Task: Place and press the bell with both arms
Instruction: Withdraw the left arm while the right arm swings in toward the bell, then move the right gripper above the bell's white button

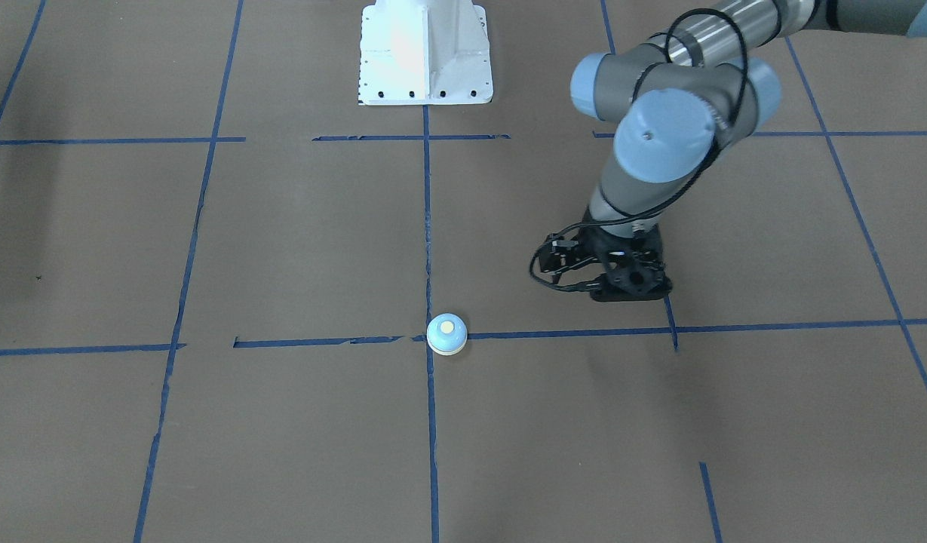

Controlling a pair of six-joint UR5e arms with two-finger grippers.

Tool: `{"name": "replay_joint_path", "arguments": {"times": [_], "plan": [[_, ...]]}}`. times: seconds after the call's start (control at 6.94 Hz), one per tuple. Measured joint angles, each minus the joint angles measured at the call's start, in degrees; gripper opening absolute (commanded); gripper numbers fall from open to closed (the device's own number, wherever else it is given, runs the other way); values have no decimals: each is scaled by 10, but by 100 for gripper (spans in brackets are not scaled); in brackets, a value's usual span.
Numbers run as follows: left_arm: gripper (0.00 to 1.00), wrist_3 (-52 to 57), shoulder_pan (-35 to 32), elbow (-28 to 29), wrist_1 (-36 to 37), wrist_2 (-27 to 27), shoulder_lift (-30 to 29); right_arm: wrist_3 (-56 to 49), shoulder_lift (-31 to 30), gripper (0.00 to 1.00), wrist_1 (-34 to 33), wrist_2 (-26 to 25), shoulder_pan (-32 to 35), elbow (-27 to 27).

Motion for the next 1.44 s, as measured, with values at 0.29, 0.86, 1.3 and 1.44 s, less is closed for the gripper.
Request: {"name": "replay_joint_path", "arguments": {"times": [0.29, 0.86, 1.3, 1.44], "plan": [[100, 185, -79, -70, 12, -25, 126, 85, 55, 100, 5, 2, -73, 19], [100, 431, -254, -87, 17, -61, 274, 435, 265, 100, 5, -75, -293, 39], [100, 482, -343, -81, 20, -104, 337, 622, 397, 97, 2, -174, -405, -10], [100, 488, -354, -84, 15, -106, 367, 661, 458, 86, 2, -195, -425, -67]]}}
